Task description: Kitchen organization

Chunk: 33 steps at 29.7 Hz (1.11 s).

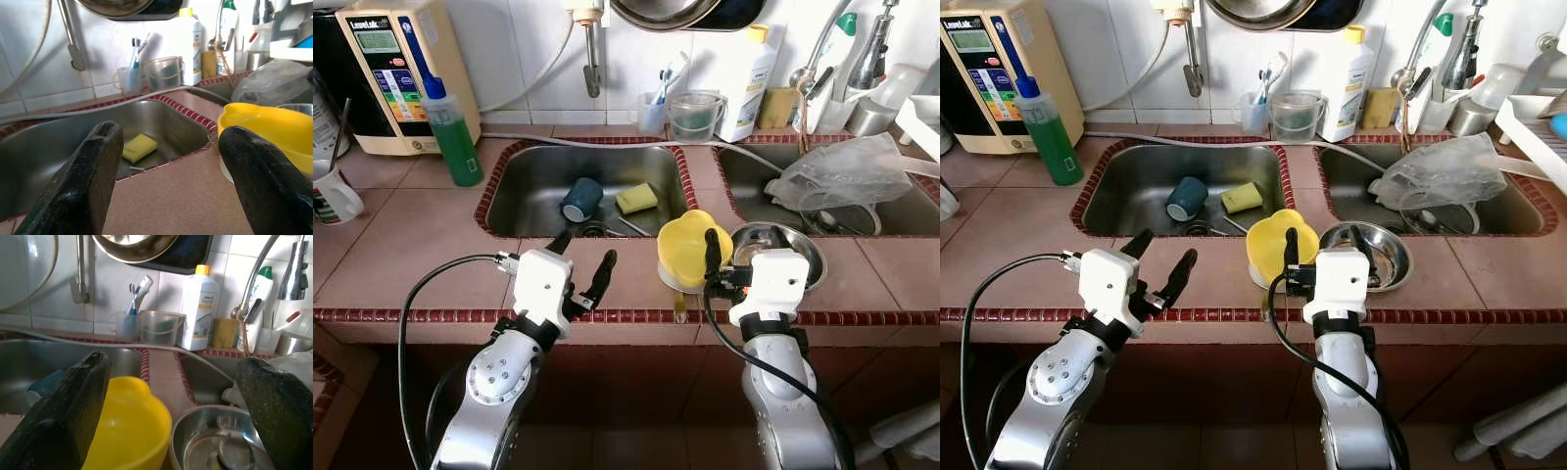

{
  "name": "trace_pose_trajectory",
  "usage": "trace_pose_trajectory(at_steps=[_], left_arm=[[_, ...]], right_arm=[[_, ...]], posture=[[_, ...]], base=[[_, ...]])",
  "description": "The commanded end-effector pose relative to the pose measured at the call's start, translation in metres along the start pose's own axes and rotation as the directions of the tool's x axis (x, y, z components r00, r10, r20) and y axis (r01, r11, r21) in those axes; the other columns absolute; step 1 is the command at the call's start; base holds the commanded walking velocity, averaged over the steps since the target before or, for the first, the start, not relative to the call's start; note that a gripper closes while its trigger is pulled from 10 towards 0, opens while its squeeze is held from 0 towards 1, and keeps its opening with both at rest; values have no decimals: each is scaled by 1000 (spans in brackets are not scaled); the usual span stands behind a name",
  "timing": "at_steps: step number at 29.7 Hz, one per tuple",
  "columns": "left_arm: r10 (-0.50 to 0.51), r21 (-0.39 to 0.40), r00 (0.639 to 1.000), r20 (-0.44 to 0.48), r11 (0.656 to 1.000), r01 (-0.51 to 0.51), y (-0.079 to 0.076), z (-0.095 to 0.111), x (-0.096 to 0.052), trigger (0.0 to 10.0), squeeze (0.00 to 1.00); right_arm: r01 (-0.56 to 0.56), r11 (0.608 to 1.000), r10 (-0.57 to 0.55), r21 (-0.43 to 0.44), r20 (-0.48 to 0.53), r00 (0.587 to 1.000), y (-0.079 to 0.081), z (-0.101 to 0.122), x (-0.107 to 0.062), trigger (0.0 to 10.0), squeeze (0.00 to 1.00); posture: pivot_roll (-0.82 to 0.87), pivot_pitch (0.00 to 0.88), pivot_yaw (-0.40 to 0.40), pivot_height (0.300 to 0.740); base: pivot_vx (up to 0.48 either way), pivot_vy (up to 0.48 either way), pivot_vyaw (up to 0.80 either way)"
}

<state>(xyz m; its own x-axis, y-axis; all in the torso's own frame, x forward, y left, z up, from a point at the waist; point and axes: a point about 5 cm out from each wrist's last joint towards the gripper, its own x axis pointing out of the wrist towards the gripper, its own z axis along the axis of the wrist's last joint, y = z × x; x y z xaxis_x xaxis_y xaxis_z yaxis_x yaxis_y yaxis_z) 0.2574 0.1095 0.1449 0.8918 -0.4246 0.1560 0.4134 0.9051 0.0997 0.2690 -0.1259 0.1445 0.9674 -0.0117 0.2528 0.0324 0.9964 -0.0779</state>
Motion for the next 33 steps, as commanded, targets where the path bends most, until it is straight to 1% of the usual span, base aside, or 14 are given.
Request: trace_pose_trajectory(at_steps=[1,3,6,8,9,11,13,18,19,24,26,29,32,33], left_arm=[[-5,-2,1000,10,1000,5,2,3,2,10000,0],[-6,17,1000,0,1000,6,2,1,3,10000,0],[23,9,1000,-12,1000,-23,6,-3,4,10000,0],[27,9,1000,-13,1000,-27,6,-3,5,10000,0],[28,9,1000,-9,1000,-27,6,-2,6,10000,0],[33,-10,999,5,999,-33,7,0,9,10000,0],[44,6,999,0,999,-44,10,0,12,10000,0],[72,2,997,-31,997,-72,14,0,16,10000,0],[62,29,998,-15,998,-62,15,1,17,10000,0],[64,42,998,-21,997,-63,18,-1,18,10000,0],[105,45,994,-18,993,-104,23,-3,19,10000,0],[128,48,991,-27,991,-127,29,-6,21,10000,0],[104,54,994,-24,993,-103,30,-7,21,10000,0],[77,55,997,-22,996,-76,28,-8,20,10000,0]], right_arm=[[12,1000,-12,1,-2,1000,-2,0,2,10000,0],[15,1000,-15,14,-7,1000,-3,-1,4,10000,0],[8,1000,-8,11,-3,1000,-2,-1,6,10000,0],[8,1000,-8,13,-4,1000,-2,-1,6,10000,0],[-9,999,9,35,-17,1000,-1,-2,7,10000,0],[-6,999,7,38,-19,1000,-1,-2,8,10000,0],[-8,999,9,43,-15,1000,-1,-1,11,10000,0],[-3,999,3,38,-1,1000,-3,1,14,10000,0],[-3,1000,3,28,6,1000,-3,2,15,10000,0],[-10,1000,10,19,6,1000,-2,1,15,10000,0],[-10,1000,10,13,4,1000,-3,0,16,10000,0],[-14,1000,14,8,4,1000,-3,-1,17,10000,0],[-31,1000,31,-3,5,999,-2,-2,18,10000,0],[-31,1000,31,-4,5,1000,-2,-2,18,10000,0]], posture=[[-67,51,21,740],[-65,48,19,740],[-66,39,15,740],[-66,39,15,740],[-66,33,14,740],[-66,26,11,740],[-67,16,10,740],[-66,8,11,740],[-65,4,9,740],[-64,0,8,740],[-65,0,5,740],[-64,0,1,740],[-61,0,-5,740],[-61,0,-6,740]], base=[[0,0,0],[0,0,0],[0,0,0],[0,0,0],[0,0,0],[0,0,0],[0,0,0],[0,0,0],[0,0,0],[0,0,0],[0,0,0],[0,0,0],[0,0,0],[0,0,0]])
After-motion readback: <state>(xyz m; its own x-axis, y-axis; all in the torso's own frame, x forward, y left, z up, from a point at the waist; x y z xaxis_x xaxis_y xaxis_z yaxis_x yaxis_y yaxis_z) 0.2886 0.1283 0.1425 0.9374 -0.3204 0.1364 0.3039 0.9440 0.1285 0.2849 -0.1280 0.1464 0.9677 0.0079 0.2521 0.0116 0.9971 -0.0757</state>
